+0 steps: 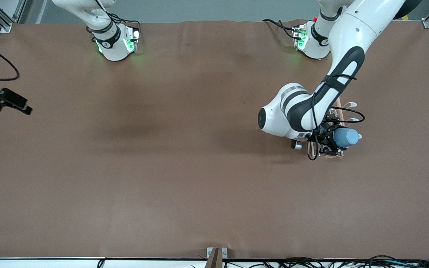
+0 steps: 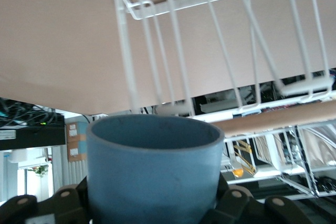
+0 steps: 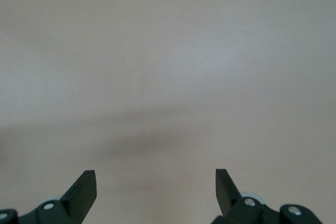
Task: Hang cup on cup holder
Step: 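Move the cup with the left gripper onto a rack hook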
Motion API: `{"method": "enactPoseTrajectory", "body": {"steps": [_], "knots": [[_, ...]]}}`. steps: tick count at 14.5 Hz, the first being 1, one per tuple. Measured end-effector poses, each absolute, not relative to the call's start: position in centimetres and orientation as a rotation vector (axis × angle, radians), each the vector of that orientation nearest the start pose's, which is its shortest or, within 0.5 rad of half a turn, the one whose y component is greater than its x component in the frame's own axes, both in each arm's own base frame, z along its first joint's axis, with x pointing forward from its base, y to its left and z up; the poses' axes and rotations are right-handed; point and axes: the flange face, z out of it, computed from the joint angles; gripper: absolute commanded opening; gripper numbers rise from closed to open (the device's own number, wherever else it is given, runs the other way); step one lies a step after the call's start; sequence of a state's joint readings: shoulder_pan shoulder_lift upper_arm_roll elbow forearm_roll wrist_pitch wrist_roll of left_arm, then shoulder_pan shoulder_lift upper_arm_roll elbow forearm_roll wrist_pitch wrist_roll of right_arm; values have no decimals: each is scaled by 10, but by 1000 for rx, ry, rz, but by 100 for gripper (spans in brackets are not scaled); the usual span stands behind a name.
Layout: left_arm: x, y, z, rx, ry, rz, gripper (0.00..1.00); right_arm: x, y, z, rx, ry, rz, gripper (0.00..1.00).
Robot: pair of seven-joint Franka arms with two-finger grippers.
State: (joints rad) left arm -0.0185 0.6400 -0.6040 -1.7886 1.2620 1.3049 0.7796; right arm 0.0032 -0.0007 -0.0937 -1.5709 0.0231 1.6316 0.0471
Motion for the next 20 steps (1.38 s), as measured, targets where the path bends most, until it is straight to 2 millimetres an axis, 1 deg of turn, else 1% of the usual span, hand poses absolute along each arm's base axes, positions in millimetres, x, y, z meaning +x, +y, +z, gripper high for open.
{"method": "enactPoseTrajectory", "body": {"steps": [1,2,3,4,5,7,10,12,14,16,17,19,20], "knots": [[550,-209,238,-1265,1639,1082,14,557,-51,642,-3143,214,-113,100],[546,-211,230,-1265,1634,1090,25,555,-52,650,-3165,212,-121,100],[544,-211,222,-1267,1627,1097,44,554,-52,656,-3175,210,-129,100],[542,-212,216,-1277,1616,1094,69,554,-51,660,-3177,208,-136,100],[541,-212,211,-1290,1603,1086,100,554,-50,662,-3178,206,-140,100],[540,-217,207,-1305,1568,1077,100,555,-48,660,-3178,203,-135,100],[541,-222,214,-1314,1504,1075,100,557,-46,658,-3166,211,-127,100],[547,-223,220,-1357,1458,1037,100,557,-48,657,-3156,224,-122,100],[558,-220,230,-1466,1329,941,100,555,-49,656,-3146,242,-101,100],[567,-217,245,-1646,1154,841,100,553,-49,655,-3129,268,-73,100],[573,-216,255,-1748,1050,786,100,552,-50,655,-3126,272,-62,100],[585,-210,281,-1933,854,699,100,552,-51,655,-3122,278,-55,100],[591,-205,298,-2017,782,670,100,551,-51,655,-3121,278,-54,100]]}}
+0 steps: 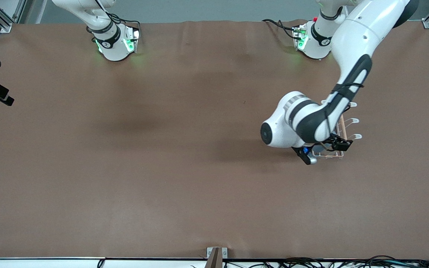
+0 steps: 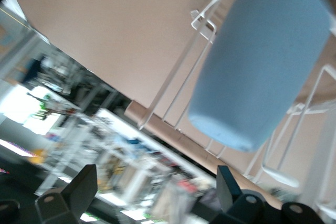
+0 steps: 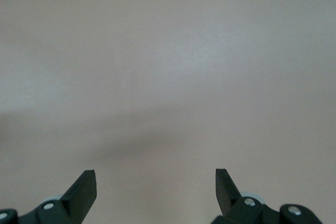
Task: Hang cup on cup holder
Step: 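Move the cup with the left gripper onto a rack hook, then open the left gripper and release the cup on the hook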
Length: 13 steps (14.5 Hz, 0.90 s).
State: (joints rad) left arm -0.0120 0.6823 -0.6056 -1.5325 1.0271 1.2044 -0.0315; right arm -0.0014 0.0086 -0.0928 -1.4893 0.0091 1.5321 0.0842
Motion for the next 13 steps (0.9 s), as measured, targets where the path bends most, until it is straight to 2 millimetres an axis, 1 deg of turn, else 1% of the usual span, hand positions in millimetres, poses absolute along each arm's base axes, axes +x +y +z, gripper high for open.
{"method": "enactPoseTrajectory", "body": {"steps": [2,6,11,12,13], "knots": [[601,-193,335,-2158,693,619,100,551,-50,655,-3120,276,-55,100],[610,-173,410,-2446,576,474,100,551,-49,655,-3120,274,-54,100],[611,-146,489,-2778,391,284,100,551,-49,655,-3120,273,-49,100],[610,-138,505,-2841,323,264,100,551,-49,655,-3120,273,-49,100],[609,-125,522,-2915,243,237,100,551,-49,655,-3120,273,-49,100]]}}
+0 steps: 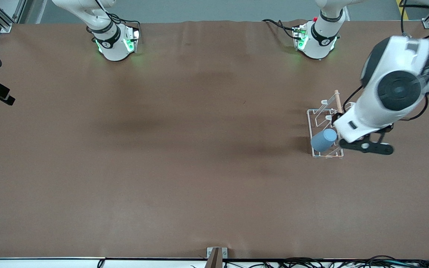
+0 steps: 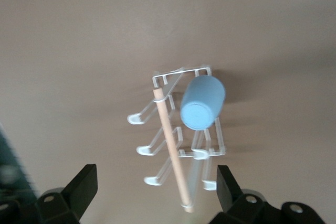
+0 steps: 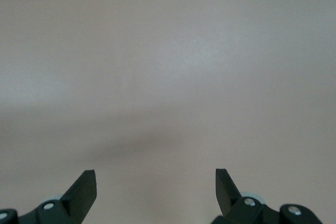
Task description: Hang cup on cup holder
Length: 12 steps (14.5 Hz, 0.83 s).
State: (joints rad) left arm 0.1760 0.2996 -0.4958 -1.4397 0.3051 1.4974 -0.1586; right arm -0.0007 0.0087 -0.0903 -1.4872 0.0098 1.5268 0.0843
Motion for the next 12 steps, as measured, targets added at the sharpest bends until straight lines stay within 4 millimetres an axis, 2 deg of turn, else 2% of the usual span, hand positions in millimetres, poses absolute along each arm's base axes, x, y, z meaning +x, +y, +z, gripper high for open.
{"method": "enactPoseTrajectory", "body": {"steps": [2,4,5,7,9,12], "knots": [[604,-89,565,-3040,74,151,100,551,-49,655,-3120,273,-44,100],[589,-54,608,-3101,-39,56,100,550,-49,654,-3121,273,-36,100],[581,-44,626,-3113,-72,12,100,550,-49,654,-3121,273,-35,100],[562,-37,655,-3119,-93,-58,100,550,-49,654,-3121,273,-34,100],[540,-40,669,-3119,-80,-87,100,550,-49,654,-3121,273,-34,100],[520,-39,669,-3122,-25,-79,100,550,-49,654,-3121,274,-33,100]]}}
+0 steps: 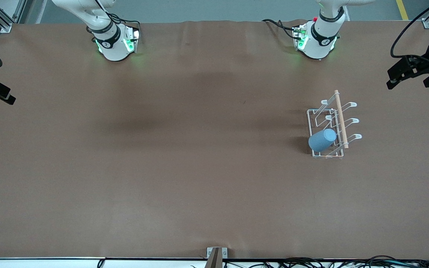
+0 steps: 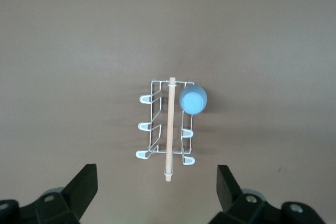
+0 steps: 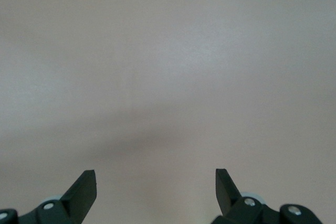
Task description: Hang cup on cup holder
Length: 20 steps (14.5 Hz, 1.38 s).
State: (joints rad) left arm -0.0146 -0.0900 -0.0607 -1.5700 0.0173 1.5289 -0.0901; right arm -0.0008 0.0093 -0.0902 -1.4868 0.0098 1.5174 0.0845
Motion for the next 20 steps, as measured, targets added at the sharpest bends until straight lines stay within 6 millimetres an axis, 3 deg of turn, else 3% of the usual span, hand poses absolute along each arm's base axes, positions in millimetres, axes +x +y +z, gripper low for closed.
{"method": "enactPoseTrajectory", "body": {"steps": [8,15,20], "knots": [[551,-46,654,-3159,-1,-73,100,550,-49,654,-3121,274,-34,100],[550,-40,649,-3157,-80,-24,100,550,-49,654,-3121,274,-35,100],[550,-39,646,-3157,18,-12,100,550,-49,654,-3120,274,-36,100]]}}
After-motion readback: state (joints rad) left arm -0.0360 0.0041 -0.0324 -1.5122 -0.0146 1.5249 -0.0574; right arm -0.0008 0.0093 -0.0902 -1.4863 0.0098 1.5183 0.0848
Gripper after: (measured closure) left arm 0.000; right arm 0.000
